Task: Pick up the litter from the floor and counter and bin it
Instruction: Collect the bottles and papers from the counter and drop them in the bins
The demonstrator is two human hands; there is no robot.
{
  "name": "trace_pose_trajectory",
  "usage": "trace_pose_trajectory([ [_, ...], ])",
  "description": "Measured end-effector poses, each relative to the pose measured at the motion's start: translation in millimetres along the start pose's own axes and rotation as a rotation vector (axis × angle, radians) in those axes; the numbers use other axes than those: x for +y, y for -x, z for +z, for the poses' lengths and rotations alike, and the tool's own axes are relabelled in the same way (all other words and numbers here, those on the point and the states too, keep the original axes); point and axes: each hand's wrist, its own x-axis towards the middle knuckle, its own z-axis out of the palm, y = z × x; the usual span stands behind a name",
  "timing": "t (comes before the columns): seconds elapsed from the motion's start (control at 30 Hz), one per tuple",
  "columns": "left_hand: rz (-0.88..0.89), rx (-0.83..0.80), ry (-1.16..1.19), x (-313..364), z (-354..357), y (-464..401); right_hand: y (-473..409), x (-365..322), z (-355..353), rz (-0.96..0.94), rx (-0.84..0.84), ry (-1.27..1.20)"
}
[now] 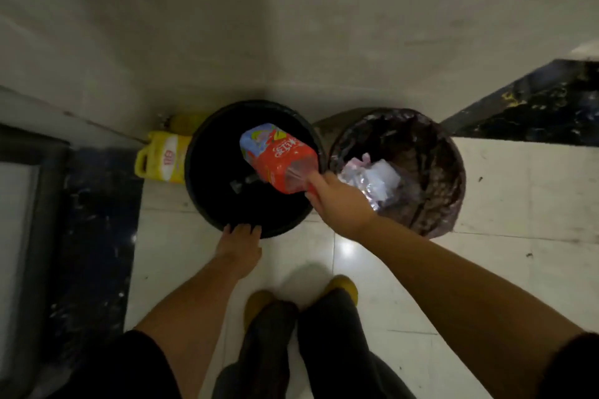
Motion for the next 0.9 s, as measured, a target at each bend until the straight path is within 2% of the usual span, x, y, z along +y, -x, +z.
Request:
trace_pose_trajectory([
  [0.17,0.100,0.183,-0.107,-31.0,20.7,-17.1,-79.5,-28.6,78.2,0.009,-0.117,0.059],
  [0.3,0.149,0.292,-0.124,-40.9,37.0,-24.9,-110.8,-28.0,132.0,0.201,-0.319,0.261],
  [0.4,0.158,0.307,-0.121,-42.1,40.7,-25.5,-112.8,-26.3,145.5,0.275,-0.467,0.409],
  [0.47,0.146,0.266,-0.130,-41.5,36.2,-23.5,-114.7,-26.3,138.8,0.319,-0.564,0.408],
  [0.53,0.128,0.198,-0.121,-42.2,24.1,-17.5,-115.3,-27.4,121.5,0.345,-0.610,0.331],
  [0.67,0.080,0.150,-0.120,-42.8,-22.2,23.3,-88.7,-47.1,43.5,0.301,-0.437,0.295],
  [0.77,0.081,0.189,-0.093,-38.5,-78.5,78.0,-50.7,-67.9,-31.3,0.343,-0.362,0.262],
  [0.9,0.095,0.348,-0.073,-24.9,-163.7,172.9,16.6,-108.8,-132.0,0.417,-0.274,0.161],
])
